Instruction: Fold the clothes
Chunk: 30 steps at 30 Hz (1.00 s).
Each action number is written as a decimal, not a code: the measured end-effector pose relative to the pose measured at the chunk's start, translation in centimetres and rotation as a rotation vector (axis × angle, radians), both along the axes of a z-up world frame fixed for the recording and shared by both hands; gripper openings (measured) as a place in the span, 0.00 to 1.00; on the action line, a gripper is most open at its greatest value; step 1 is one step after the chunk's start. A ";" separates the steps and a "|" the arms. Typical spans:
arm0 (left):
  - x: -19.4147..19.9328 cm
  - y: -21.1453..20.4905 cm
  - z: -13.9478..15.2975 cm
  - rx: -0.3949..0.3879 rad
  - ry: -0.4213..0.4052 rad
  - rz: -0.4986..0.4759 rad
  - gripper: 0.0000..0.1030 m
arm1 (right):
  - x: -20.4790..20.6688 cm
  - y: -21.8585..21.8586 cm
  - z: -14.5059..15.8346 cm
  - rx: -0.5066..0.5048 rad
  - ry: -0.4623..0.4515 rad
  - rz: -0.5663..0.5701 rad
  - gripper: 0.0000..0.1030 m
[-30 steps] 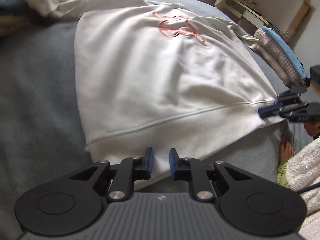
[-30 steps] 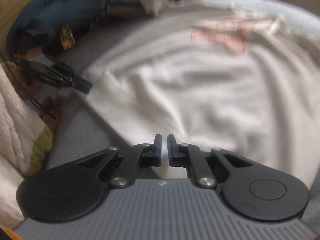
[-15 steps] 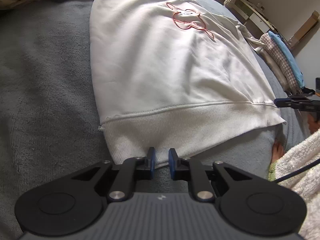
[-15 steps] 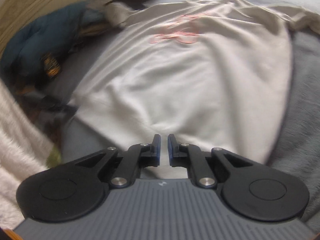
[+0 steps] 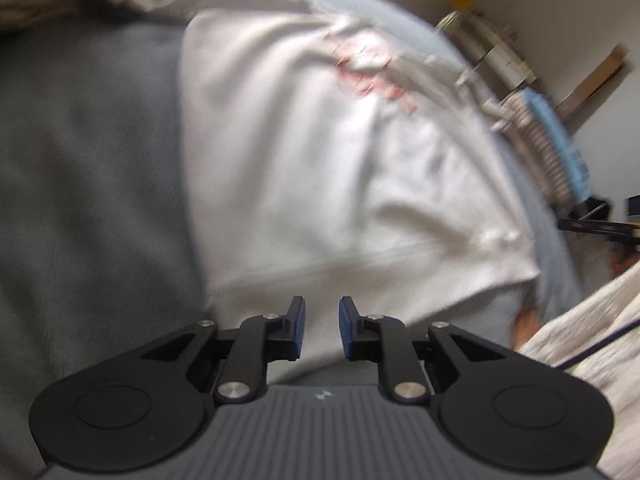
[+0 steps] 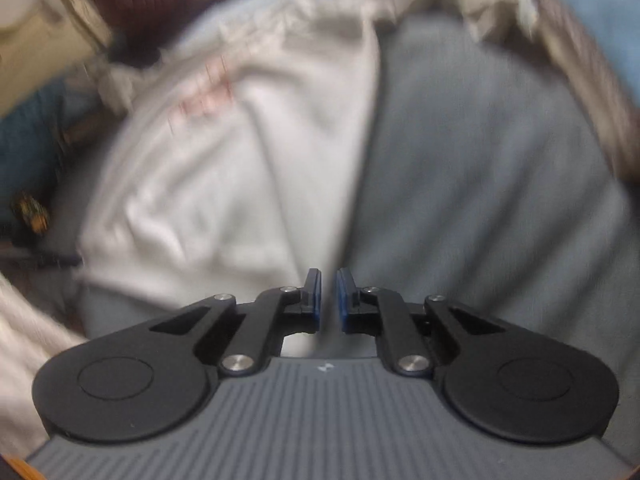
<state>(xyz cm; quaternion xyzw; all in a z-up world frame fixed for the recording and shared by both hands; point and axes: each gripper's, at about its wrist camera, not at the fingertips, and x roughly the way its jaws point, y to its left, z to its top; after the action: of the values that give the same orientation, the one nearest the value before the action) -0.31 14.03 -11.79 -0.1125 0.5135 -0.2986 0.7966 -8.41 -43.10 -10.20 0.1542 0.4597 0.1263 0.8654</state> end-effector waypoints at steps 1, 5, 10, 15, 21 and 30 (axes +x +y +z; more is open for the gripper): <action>0.6 -1.0 0.0 -0.043 0.001 -0.019 0.18 | 1.1 0.5 0.2 0.002 -0.031 -0.008 0.08; 2.2 -8.0 -1.0 -0.213 0.030 -0.155 0.18 | 6.5 2.9 -1.5 -0.069 -0.045 -0.039 0.09; 1.9 -18.2 -3.3 -0.185 0.054 -0.399 0.18 | 10.4 6.3 -2.7 -0.127 -0.048 -0.013 0.09; 0.0 -22.5 -5.2 -0.075 0.037 -0.522 0.17 | 11.8 7.8 -2.8 -0.163 -0.063 0.021 0.09; 0.7 -22.3 -6.3 -0.106 0.123 -0.463 0.08 | 16.1 4.6 -5.8 -0.289 -0.020 -0.083 0.00; 0.3 -22.9 -6.8 -0.103 0.121 -0.494 0.08 | 19.7 0.0 -2.7 -0.328 -0.087 -0.239 0.06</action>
<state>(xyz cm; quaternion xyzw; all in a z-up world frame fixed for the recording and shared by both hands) -0.03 -8.89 -18.62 -0.0419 0.5562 -0.5026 0.6605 11.32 -43.07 -12.91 0.0589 0.4149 -0.0471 0.9067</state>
